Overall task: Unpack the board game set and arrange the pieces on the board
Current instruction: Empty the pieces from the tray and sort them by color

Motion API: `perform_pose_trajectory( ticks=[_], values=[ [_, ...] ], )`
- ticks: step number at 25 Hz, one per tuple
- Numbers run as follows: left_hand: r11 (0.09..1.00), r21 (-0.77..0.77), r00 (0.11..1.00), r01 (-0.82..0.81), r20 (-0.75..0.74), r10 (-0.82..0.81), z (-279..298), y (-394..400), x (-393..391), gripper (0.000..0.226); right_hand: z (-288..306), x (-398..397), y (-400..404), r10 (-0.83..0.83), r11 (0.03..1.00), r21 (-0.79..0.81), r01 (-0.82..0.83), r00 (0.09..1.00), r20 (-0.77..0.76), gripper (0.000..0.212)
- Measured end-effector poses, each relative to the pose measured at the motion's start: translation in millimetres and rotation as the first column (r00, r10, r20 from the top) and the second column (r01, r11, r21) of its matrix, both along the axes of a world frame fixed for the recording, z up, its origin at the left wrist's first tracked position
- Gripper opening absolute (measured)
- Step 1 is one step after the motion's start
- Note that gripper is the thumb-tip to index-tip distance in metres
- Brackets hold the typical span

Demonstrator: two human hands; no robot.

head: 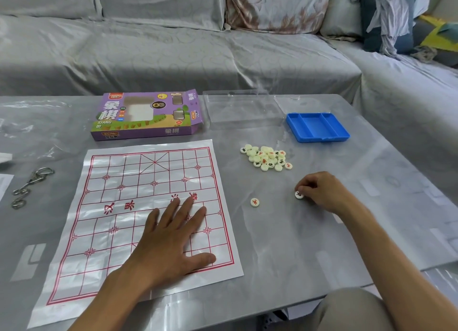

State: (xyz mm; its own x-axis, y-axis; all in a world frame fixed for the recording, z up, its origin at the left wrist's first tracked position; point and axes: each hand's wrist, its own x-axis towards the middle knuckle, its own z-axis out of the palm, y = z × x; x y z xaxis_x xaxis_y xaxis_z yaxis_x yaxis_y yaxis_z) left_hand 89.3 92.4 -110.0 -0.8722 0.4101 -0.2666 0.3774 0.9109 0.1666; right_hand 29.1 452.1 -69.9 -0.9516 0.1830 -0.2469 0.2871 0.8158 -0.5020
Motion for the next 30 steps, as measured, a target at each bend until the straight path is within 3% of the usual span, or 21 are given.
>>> perform_pose_trajectory(
  ticks=[2, 6, 10, 12, 14, 17, 19, 21, 24, 26, 30],
  values=[
    [1.000, -0.014, 1.000, 0.002, 0.003, -0.002, 0.1, 0.8, 0.5, 0.105, 2.9, 7.0, -7.1, 0.039, 0.999, -0.021, -0.038, 0.999, 0.025, 0.009],
    [1.000, -0.023, 1.000, 0.005, -0.004, -0.005, 0.8, 0.2, 1.7, 0.103, 3.2, 8.3, -52.3, 0.310, 0.951, -0.017, -0.309, 0.947, 0.084, 0.006],
    [1.000, -0.019, 1.000, 0.008, 0.000, -0.008, -0.3, -0.4, 2.1, 0.102, 4.6, 8.8, -78.1, 0.372, 0.928, 0.068, -0.366, 0.918, -0.135, 0.019],
    [1.000, -0.016, 1.000, 0.008, -0.001, -0.008, -1.0, -0.7, 1.1, 0.103, 0.9, 6.2, -85.0, 0.493, 0.865, 0.165, -0.475, 0.865, -0.096, 0.014],
    [1.000, -0.019, 1.000, 0.005, 0.001, -0.005, -1.5, -0.6, 1.1, 0.102, -0.9, -1.3, -76.7, 0.439, 0.876, 0.243, -0.416, 0.897, -0.048, 0.008],
    [1.000, -0.002, 1.000, 0.007, -0.002, -0.007, -2.4, -0.4, 1.3, 0.104, 4.5, -5.2, -36.7, 0.097, 0.960, 0.260, -0.099, 0.995, 0.021, 0.005],
    [1.000, 0.014, 1.000, 0.003, 0.000, -0.003, -2.4, -0.2, 0.9, 0.106, 5.9, 1.8, -24.8, 0.017, 0.964, 0.266, -0.012, 1.000, -0.018, 0.016],
    [1.000, 0.013, 1.000, -0.001, -0.009, 0.001, -3.2, 0.0, 1.1, 0.103, 10.5, 10.3, -41.3, 0.242, 0.959, 0.168, -0.227, 0.967, -0.077, 0.022],
    [1.000, 0.031, 1.000, -0.007, -0.006, 0.007, -3.3, 2.0, 2.8, 0.100, 15.9, 18.2, -77.6, 0.605, 0.769, 0.192, -0.609, 0.791, 0.086, 0.029],
    [1.000, 0.030, 1.000, -0.006, -0.004, 0.006, -3.5, -0.1, 2.6, 0.099, 13.1, 14.4, -84.8, 0.631, 0.733, 0.235, -0.638, 0.767, 0.116, 0.021],
    [1.000, 0.025, 1.000, -0.002, 0.001, 0.002, -2.7, -1.1, 1.5, 0.099, 6.0, 13.2, -85.7, 0.623, 0.739, 0.300, -0.603, 0.781, 0.036, 0.019]
  ],
)
